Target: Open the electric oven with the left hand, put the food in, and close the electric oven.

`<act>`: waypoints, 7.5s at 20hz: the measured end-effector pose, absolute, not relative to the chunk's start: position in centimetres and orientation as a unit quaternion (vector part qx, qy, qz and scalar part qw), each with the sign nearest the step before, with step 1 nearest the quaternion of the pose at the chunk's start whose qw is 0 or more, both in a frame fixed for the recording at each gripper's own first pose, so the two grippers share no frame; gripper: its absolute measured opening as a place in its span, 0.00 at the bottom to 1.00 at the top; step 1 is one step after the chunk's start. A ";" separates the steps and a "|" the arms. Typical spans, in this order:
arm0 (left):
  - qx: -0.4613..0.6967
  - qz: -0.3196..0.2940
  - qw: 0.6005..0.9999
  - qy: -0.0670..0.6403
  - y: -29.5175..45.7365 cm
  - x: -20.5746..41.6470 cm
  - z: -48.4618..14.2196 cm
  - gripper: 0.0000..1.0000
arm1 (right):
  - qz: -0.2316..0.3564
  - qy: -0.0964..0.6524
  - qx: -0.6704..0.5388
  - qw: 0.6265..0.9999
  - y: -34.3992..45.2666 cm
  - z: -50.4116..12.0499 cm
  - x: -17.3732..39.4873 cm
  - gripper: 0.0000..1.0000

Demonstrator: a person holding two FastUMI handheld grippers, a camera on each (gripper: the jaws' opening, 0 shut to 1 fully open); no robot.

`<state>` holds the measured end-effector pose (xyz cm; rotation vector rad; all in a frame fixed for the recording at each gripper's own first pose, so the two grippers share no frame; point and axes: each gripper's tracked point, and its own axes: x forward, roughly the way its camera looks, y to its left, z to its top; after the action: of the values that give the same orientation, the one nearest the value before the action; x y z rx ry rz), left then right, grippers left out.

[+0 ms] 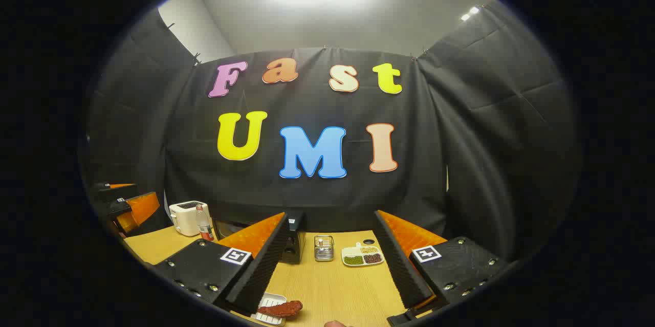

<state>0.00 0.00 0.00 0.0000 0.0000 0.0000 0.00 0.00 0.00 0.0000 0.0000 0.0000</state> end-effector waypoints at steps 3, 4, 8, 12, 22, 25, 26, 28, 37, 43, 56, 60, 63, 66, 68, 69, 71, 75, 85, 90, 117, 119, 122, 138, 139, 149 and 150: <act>0.002 -0.002 1.000 -0.004 -0.6 0.0 0.5 0.99 | -0.002 0.002 0.002 1.000 -0.6 -0.1 0.3 0.99; 0.003 -0.001 1.000 -0.005 -0.8 0.2 0.6 0.99 | -0.001 0.002 0.004 1.000 -0.8 -0.1 0.4 0.99; 0.004 -0.001 1.000 -0.007 -1.4 0.2 0.6 0.99 | -0.002 0.001 0.001 1.000 -1.4 -0.2 0.7 0.99; 0.004 0.001 1.000 -0.006 -2.0 0.4 0.5 0.99 | 0.001 -0.001 -0.002 1.000 -1.9 -0.2 1.1 0.99; -0.007 0.014 1.000 -0.012 -3.5 1.9 0.9 0.99 | 0.020 -0.006 -0.007 1.000 -3.5 -1.0 2.3 0.99; 0.001 0.026 1.000 -0.013 -3.6 2.8 0.6 0.91 | 0.033 -0.004 -0.004 0.999 -4.2 -1.8 2.8 0.99; 0.002 0.030 0.999 -0.013 -3.6 3.2 0.6 0.99 | 0.036 -0.002 -0.002 0.999 -4.6 -2.1 3.0 0.99; 0.002 0.037 0.999 -0.014 -3.7 4.0 0.5 0.99 | 0.043 -0.004 0.003 0.999 -5.1 -2.3 3.1 0.99; -0.010 0.034 0.999 -0.013 -3.4 11.3 -1.1 0.99 | 0.022 -0.007 -0.007 1.000 -6.4 -2.3 4.2 0.98; -0.005 0.011 1.000 -0.004 -2.7 17.8 -3.5 0.99 | 0.003 -0.015 0.000 1.000 -5.2 -1.6 5.7 0.99; -0.003 -0.051 0.996 0.070 -3.4 28.9 -13.9 1.00 | -0.074 0.014 -0.031 0.997 -4.3 -2.6 7.4 0.99; 0.004 -0.061 0.993 0.097 -3.3 31.6 -17.8 0.95 | -0.094 0.026 -0.046 0.994 -3.9 -3.1 7.5 0.99; 0.003 -0.066 0.991 0.116 -3.2 33.0 -20.1 1.00 | -0.103 0.037 -0.049 0.993 -3.6 -3.6 7.5 0.99; 0.002 -0.068 0.989 0.128 -3.3 33.5 -21.6 1.00 | -0.108 0.038 -0.055 0.992 -3.4 -3.6 7.4 0.99; 0.001 -0.069 0.988 0.136 -3.4 33.7 -22.4 1.00 | -0.109 0.040 -0.055 0.992 -3.3 -3.6 7.4 0.99; 0.002 -0.068 0.988 0.139 -3.4 33.8 -22.8 1.00 | -0.109 0.041 -0.055 0.992 -3.3 -3.6 7.4 0.99; 0.004 -0.065 0.987 0.145 -3.3 33.7 -23.4 1.00 | -0.108 0.041 -0.056 0.992 -3.3 -3.7 7.2 0.99; 0.013 -0.063 0.988 0.140 -3.3 33.0 -23.5 1.00 | -0.100 0.042 -0.058 0.992 -3.1 -3.8 7.1 0.99; 0.008 -0.047 0.988 0.149 -3.1 28.4 -24.1 1.00 | -0.077 0.046 -0.050 0.995 -3.5 -3.9 6.1 0.99; 0.002 -0.037 0.986 0.162 -2.9 26.2 -25.2 1.00 | -0.070 0.046 -0.051 0.995 -4.1 -3.9 5.4 0.99; 0.032 -0.044 0.956 0.288 -3.9 18.5 -35.7 0.96 | -0.024 0.071 -0.044 0.996 -3.8 -5.3 3.6 0.99; 0.030 -0.045 0.960 0.276 -3.8 18.1 -34.5 0.96 | -0.012 0.075 -0.040 0.996 -3.2 -5.8 3.7 0.99; 0.026 -0.045 0.970 0.237 -3.4 17.9 -30.2 1.00 | 0.011 0.086 -0.023 0.996 -2.2 -6.6 4.0 0.99; -0.001 0.011 0.999 0.041 0.8 7.3 -8.4 0.95 | 0.143 0.292 0.144 0.935 4.0 -19.8 3.1 1.00; -0.002 0.011 0.999 0.036 0.9 6.6 -8.0 0.95 | 0.149 0.312 0.157 0.925 4.5 -20.8 2.8 1.00; -0.010 0.048 0.999 0.024 4.1 3.0 -6.2 0.99 | 0.156 0.455 0.300 0.824 8.1 -28.4 0.4 0.93; -0.007 0.052 0.998 0.022 4.6 2.9 -6.1 0.99 | 0.153 0.468 0.316 0.811 8.3 -28.9 0.1 0.93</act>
<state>2.93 4.60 -6.09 -0.0148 0.0443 0.1050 0.15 8.30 -28.94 0.6749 0.9988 0.3275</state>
